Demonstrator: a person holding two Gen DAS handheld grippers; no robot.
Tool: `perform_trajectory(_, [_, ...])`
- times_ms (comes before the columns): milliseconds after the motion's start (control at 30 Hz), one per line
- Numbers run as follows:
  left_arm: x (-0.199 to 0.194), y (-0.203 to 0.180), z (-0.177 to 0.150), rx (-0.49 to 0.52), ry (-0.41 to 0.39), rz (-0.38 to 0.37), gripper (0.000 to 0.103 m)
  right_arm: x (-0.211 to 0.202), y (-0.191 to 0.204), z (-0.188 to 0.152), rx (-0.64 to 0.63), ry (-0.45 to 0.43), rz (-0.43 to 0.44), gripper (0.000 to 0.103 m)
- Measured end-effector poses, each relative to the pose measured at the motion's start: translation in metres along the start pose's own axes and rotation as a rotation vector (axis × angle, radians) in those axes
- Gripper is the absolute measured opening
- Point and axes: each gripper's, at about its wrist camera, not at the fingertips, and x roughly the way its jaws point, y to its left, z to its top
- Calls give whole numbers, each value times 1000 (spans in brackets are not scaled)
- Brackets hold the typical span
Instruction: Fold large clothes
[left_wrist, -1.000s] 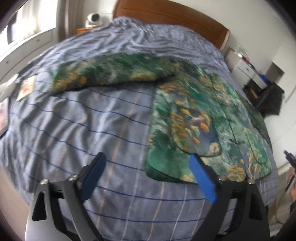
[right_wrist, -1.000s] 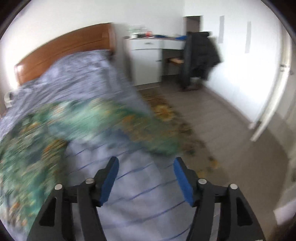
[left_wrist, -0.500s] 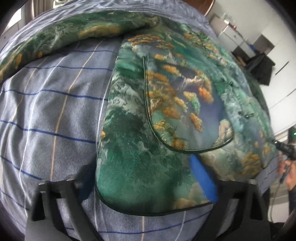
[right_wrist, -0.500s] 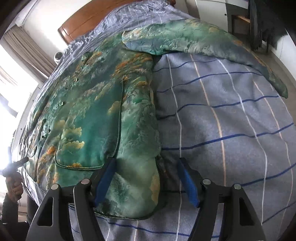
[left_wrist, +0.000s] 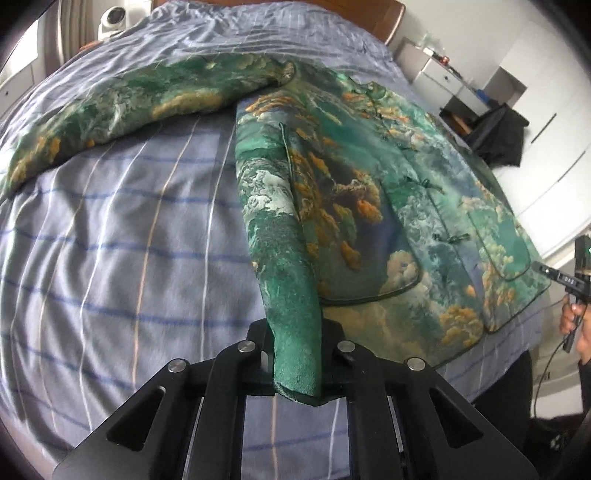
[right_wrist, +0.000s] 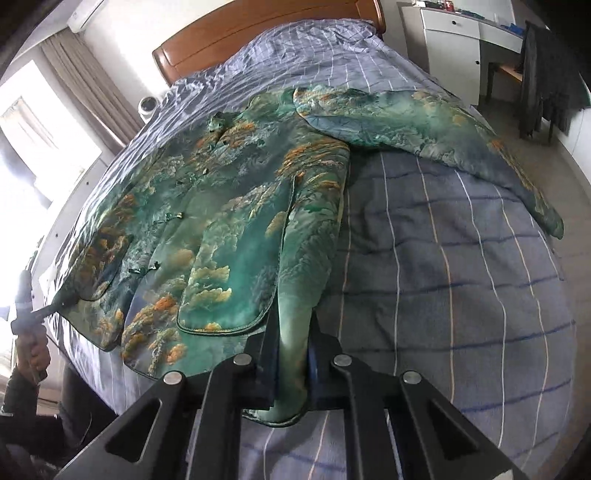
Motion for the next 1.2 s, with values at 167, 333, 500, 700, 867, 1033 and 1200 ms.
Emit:
perform_trajectory(167, [7,6,-17,-22,29,9,10,5,-9,-19,7,45,-8,12])
perform_trajectory(333, [-1,12,-28,-44,38,7,10,12,-20,-22,43,62,-2,12])
perform_trajectory(500, [1,8,-30,-7,46,34,13,8,-23,-21,45,56,-9,12])
perform_trajectory(700, [9,1,-9,11,35,106,46,29,-27,-6,62,31,-86,32])
perform_trajectory(867, [-16,12,-11,-51,-40,84,62,18,-44,7,112,-30,-107,47])
perform_trajectory(1033, [-49,3,-4,-68,-165,123,78,-6,-43,21,105,-114,-195,47])
perform_trajectory(1200, [-83,-27,15,-48,-356,185,100,-38,-7,38,29,-252,-247,62])
